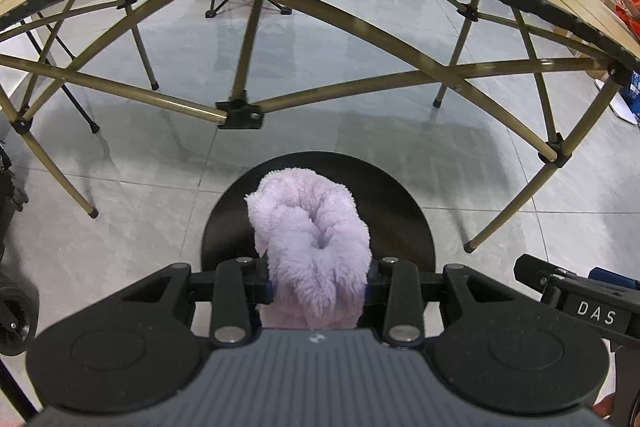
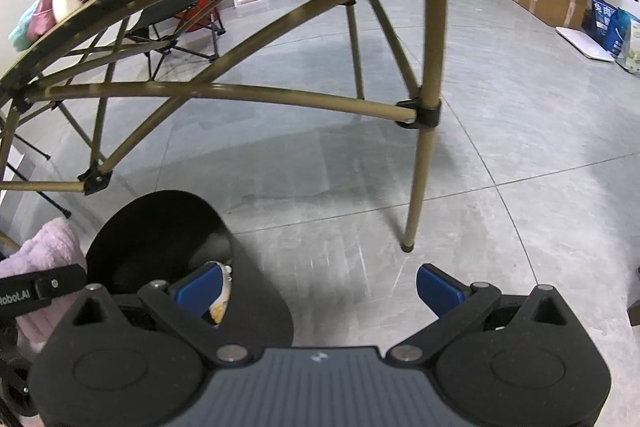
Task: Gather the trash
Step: 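Lower the pink headband into the black bin and open the left tool, then raise both tools from the bin back toward the table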
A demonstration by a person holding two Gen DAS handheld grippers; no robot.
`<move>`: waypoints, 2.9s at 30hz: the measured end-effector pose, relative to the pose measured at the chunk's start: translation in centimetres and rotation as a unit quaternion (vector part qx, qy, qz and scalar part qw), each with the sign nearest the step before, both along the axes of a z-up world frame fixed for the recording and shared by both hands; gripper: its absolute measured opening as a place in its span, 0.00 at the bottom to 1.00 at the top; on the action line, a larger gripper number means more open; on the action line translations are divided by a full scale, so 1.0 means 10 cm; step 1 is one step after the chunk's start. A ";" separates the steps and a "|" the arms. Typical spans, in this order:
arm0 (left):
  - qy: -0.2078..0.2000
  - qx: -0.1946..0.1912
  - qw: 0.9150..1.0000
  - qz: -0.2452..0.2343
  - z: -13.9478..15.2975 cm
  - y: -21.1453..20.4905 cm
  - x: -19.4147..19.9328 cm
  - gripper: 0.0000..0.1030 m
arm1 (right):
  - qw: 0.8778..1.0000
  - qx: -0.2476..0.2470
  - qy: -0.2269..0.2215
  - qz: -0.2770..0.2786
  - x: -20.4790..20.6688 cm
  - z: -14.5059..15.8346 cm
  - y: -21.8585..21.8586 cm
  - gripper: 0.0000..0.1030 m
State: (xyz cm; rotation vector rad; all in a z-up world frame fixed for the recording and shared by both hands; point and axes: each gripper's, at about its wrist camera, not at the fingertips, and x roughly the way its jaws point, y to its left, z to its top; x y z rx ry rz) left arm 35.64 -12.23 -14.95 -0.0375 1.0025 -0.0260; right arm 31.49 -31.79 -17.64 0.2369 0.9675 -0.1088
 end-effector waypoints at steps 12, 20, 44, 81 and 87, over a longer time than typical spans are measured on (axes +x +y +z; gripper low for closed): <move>0.024 0.005 1.000 0.001 -0.15 -0.23 0.12 0.35 | 1.000 -0.003 0.005 -0.029 -0.07 -0.06 -0.25 1.00; 0.040 0.018 0.999 0.023 -0.31 -0.18 0.29 0.35 | 0.999 -0.002 0.012 -0.038 -0.08 -0.12 -0.34 1.00; 0.071 0.026 0.996 0.045 -0.58 -0.14 0.60 0.46 | 0.997 -0.024 0.051 -0.056 -0.01 -0.38 -0.43 1.00; 0.048 0.019 0.997 0.051 -0.30 -0.04 0.47 0.97 | 0.999 -0.019 0.011 -0.039 -0.05 -0.13 -0.29 1.00; 0.026 0.012 0.998 0.048 -0.12 0.03 0.39 0.97 | 0.999 -0.018 -0.001 -0.026 -0.03 -0.04 -0.16 1.00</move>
